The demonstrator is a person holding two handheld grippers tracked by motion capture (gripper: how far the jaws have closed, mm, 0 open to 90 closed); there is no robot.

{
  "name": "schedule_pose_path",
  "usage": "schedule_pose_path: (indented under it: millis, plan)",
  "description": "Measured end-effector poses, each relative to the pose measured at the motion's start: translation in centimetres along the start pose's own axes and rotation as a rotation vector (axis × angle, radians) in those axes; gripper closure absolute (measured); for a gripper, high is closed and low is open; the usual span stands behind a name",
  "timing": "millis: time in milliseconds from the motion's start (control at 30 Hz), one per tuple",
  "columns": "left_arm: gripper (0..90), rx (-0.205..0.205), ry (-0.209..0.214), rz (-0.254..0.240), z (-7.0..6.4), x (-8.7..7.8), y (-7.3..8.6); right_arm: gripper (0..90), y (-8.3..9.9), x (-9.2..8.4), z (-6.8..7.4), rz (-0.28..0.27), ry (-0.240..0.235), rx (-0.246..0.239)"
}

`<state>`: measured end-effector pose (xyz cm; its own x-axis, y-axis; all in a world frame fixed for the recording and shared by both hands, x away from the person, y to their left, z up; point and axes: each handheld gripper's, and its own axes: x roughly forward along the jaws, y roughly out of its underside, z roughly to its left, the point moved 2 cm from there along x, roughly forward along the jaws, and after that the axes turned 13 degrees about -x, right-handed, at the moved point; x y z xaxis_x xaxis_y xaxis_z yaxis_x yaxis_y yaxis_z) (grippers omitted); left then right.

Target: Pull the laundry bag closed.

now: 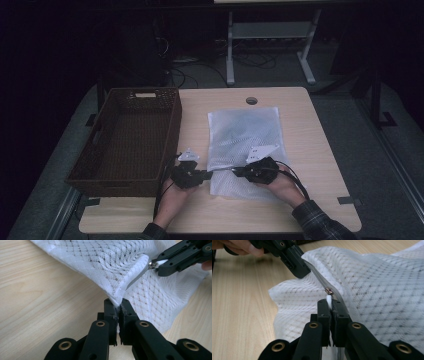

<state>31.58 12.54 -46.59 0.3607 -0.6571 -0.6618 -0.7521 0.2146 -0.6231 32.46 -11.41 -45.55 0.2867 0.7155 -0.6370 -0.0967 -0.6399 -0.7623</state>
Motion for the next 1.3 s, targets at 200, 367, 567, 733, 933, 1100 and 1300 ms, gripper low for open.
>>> schedule_pose_path:
  millis: [200, 367, 567, 733, 933, 1100, 1300]
  plan:
    - [86.1, -0.011, -0.007, 0.001, 0.1, -0.1, 0.0, 86.6, 0.3, -0.7, -0.1, -0.002, 0.017, 0.002]
    - [86.2, -0.018, -0.015, 0.006, 0.2, 0.0, 0.1, 86.6, 0.7, -1.4, -0.2, -0.002, 0.033, 0.017]
    - [86.2, -0.020, -0.018, 0.007, 0.1, -0.1, 0.1, 86.5, 1.4, -2.3, -0.4, -0.007, 0.050, 0.032]
    - [86.2, -0.022, -0.017, 0.007, 0.1, -0.1, 0.1, 86.5, 1.7, -2.9, -0.3, -0.009, 0.058, 0.041]
    - [86.2, -0.022, -0.020, 0.007, 0.1, -0.1, 0.1, 86.6, 1.8, -3.2, -0.5, -0.012, 0.064, 0.046]
    - [86.2, -0.027, -0.023, 0.007, 0.2, -0.1, 0.2, 86.6, 1.9, -3.4, -0.5, -0.014, 0.072, 0.051]
    - [86.2, -0.027, -0.024, 0.008, 0.1, -0.1, 0.2, 86.6, 2.2, -3.8, -0.5, -0.017, 0.080, 0.063]
